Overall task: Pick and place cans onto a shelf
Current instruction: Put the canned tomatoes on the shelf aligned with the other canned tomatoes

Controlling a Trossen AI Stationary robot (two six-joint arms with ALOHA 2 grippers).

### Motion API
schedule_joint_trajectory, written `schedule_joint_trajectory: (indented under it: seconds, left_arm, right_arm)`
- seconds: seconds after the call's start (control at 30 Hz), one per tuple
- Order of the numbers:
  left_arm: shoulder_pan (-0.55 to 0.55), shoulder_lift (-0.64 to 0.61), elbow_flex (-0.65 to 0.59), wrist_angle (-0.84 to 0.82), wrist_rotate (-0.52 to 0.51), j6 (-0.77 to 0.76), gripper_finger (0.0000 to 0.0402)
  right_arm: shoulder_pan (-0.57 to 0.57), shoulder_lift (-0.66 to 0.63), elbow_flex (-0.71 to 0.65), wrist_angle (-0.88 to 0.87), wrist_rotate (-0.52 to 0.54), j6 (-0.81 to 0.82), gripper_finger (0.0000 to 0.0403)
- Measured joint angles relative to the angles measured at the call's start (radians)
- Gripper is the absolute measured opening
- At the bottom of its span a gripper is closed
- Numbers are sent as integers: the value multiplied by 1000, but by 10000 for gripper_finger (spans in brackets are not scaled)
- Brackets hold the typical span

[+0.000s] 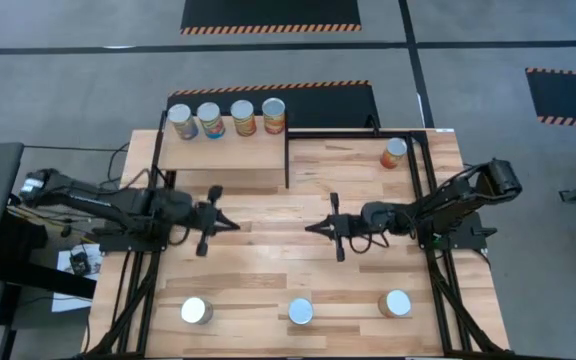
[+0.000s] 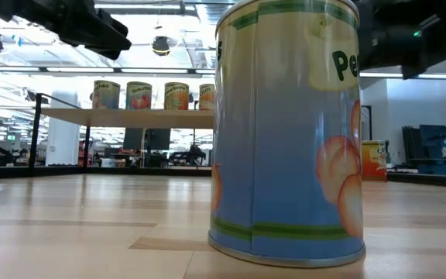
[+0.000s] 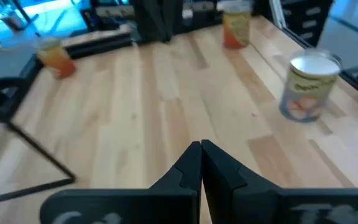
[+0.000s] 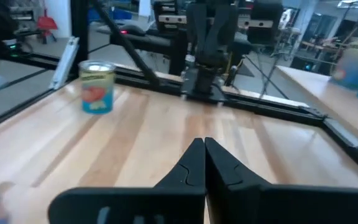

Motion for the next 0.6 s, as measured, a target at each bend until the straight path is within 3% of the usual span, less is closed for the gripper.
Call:
schedule_joint_trajectory:
  seconds: [0.13,0.27,0.6]
  left_arm:
    - [-132,98,0,78,-94,-27,0]
    - [-212,161,36,75,-101,-102,0]
    - [-491,271,234,-260,-278,-375,0]
  right_arm:
    - [83,0,0,-12,91,28,10]
    - [161,0,0,-37,199,73,10]
    - [313,7,5,-56,425,169,10]
